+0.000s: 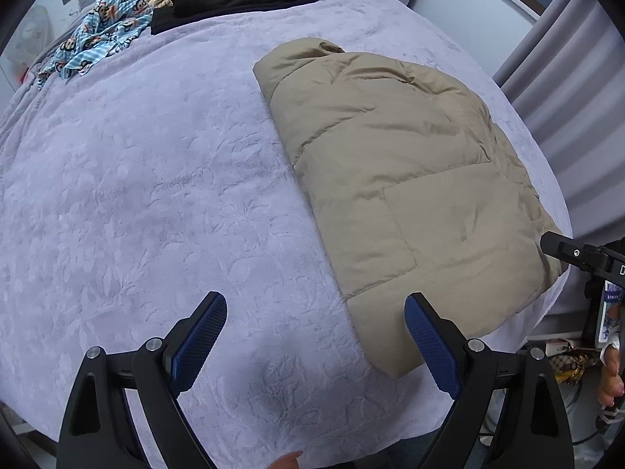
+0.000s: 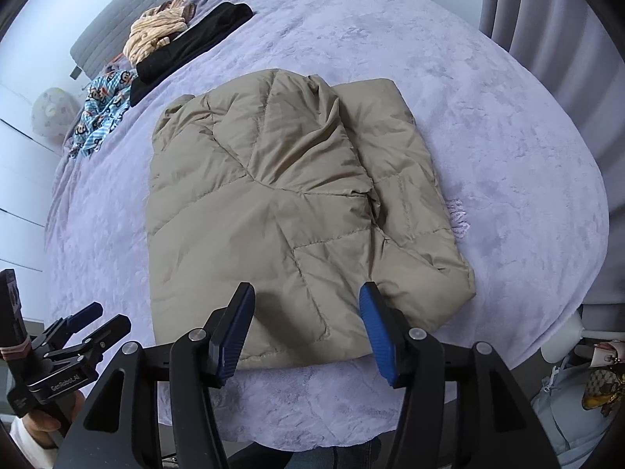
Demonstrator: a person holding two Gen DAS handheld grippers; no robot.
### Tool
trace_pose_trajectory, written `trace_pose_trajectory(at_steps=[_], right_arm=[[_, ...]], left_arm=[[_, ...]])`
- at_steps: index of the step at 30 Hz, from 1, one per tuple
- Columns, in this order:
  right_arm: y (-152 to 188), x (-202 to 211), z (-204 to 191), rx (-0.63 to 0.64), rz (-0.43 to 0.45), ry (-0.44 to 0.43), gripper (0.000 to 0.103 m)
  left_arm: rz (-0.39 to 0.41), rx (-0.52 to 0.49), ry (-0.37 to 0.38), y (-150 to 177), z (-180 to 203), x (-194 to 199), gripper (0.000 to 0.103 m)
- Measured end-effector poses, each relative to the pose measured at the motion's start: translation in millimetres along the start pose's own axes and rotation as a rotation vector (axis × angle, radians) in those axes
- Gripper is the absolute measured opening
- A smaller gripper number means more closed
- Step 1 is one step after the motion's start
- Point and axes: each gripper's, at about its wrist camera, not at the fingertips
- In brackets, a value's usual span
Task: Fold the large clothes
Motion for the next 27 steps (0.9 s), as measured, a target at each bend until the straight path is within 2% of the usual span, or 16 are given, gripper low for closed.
trace_pose_trajectory(at_steps=[6, 10, 12, 13, 21, 26, 27], right_arm=[[-22, 3, 1, 0.049, -0.008, -0.031, 0.068], [-52, -2, 11, 0.097, -0.009, -0.049, 0.070], [-65, -9, 18, 0.107, -0.016, -0.058, 0.084], [-72, -14, 24, 0.105, -0.025, -0.068, 0.084], [-100, -48, 83, 0.009, -0.118, -0.106, 0.084], [-108, -62, 109, -0.053, -0.144, -0.152, 0.084], [-109, -65, 113, -0.069, -0.151, -0.169, 0.090]], left_arm=[[0.016, 0.056, -0.057, -19, -2, -4, 0.103], [0.004, 0.126, -0.059, -35, -3, -13, 0.103], [-0.004, 0.156, -0.089, -42, -2, -20, 0.103], [-0.007, 0.165, -0.100, -44, -1, -24, 0.103], [-0.051, 0.205, -0.116, -54, 10, -47, 0.103], [-0.070, 0.225, -0.080, -57, 9, -54, 0.103], [-0.074, 0.236, -0.060, -58, 7, -55, 0.103]])
Point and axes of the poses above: each gripper's, at about its wrist camera, not at the fingertips, and x roughly against the way its jaws point, z to its right, y to its underside, and after that the axes turned 6 degrees about z, right-handed
